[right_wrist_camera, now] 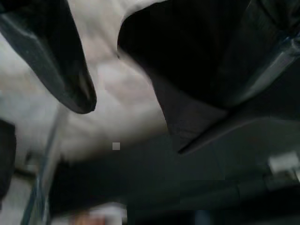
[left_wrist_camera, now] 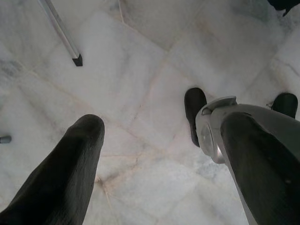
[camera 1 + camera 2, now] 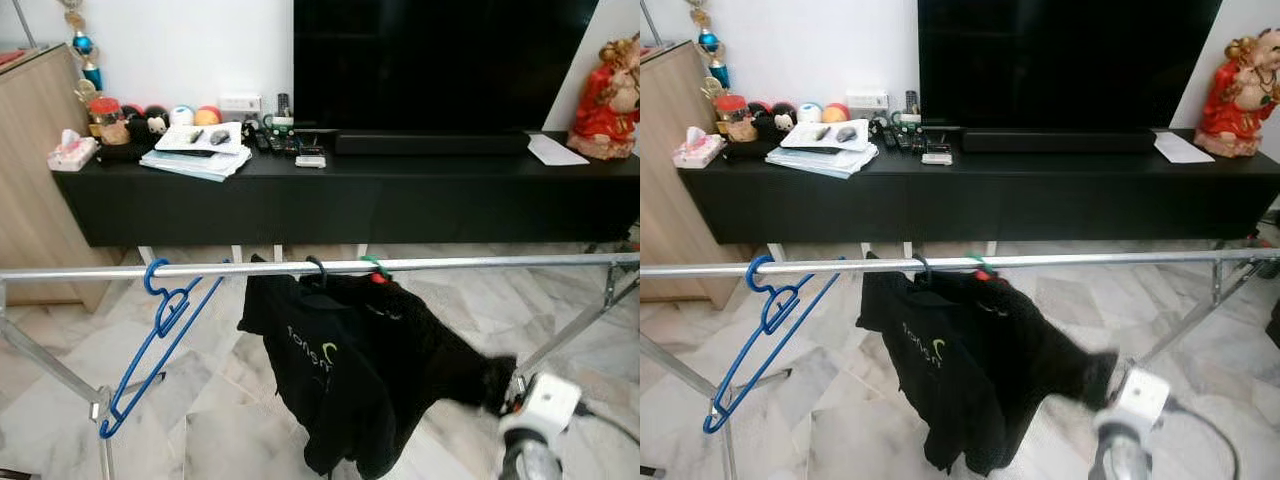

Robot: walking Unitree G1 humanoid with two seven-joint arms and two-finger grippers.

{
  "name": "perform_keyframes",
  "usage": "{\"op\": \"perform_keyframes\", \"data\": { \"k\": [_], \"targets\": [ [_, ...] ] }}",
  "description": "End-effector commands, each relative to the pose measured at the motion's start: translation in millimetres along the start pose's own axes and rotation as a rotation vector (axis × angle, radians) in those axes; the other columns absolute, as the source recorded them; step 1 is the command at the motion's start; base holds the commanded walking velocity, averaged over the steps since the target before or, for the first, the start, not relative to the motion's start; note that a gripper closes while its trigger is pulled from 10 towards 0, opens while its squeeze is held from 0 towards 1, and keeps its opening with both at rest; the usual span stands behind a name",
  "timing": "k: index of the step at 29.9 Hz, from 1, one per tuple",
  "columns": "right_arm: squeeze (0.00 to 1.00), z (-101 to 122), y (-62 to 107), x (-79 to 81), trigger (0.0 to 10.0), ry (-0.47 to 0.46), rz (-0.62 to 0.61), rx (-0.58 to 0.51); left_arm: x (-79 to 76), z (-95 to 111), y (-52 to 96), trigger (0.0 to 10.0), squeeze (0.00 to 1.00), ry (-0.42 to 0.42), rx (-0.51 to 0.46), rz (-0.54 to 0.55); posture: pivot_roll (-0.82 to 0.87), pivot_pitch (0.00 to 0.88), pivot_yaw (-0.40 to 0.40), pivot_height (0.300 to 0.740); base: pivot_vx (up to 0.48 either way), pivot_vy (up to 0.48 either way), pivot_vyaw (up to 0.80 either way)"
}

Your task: Hang hanger

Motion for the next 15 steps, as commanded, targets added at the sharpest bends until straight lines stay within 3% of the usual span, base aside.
{"op": "perform_keyframes", "data": {
  "k": [1, 7, 11, 15],
  "targets": [
    [0.00, 17, -3.2, 14.2, 10.0, -0.027, 0.048, -0.084, -0.1, -4, 0.7, 10.0, 0.00, -0.006, 0.007, 0.000, -0.08, 0.000, -0.002, 0.740, 0.000, 0.000, 0.00],
    [0.00, 24, -7.3, 30.3, 10.0, -0.029, 0.133, -0.085, 5.8, -5, 1.7, 10.0, 0.00, -0.006, 0.008, 0.003, -0.08, 0.000, -0.008, 0.740, 0.000, 0.000, 0.00],
    [0.00, 5, 2.9, 19.0, 10.0, -0.011, 0.102, 0.016, 8.9, -7, 2.5, 10.0, 0.00, -0.008, 0.010, 0.000, -0.07, 0.000, -0.014, 0.740, 0.000, 0.000, 0.00],
    [0.00, -23, 22.5, -3.9, 10.0, 0.022, 0.052, 0.161, 8.2, -9, 3.0, 10.0, 0.00, -0.029, 0.017, -0.007, -0.08, 0.000, -0.013, 0.740, 0.000, 0.000, 0.00]
  ]
}}
Point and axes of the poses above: a point about 5 cm out from each wrist's last joint towards the gripper, its own y axis pointing back from the gripper into the wrist, its own z axis along the axis of the wrist's last joint, x = y × z, the point moved 1 cm from there along -y, pointing out of the wrist towards the gripper, and after that the axes turned 6 degrees about -y, right-handed, at the moved point
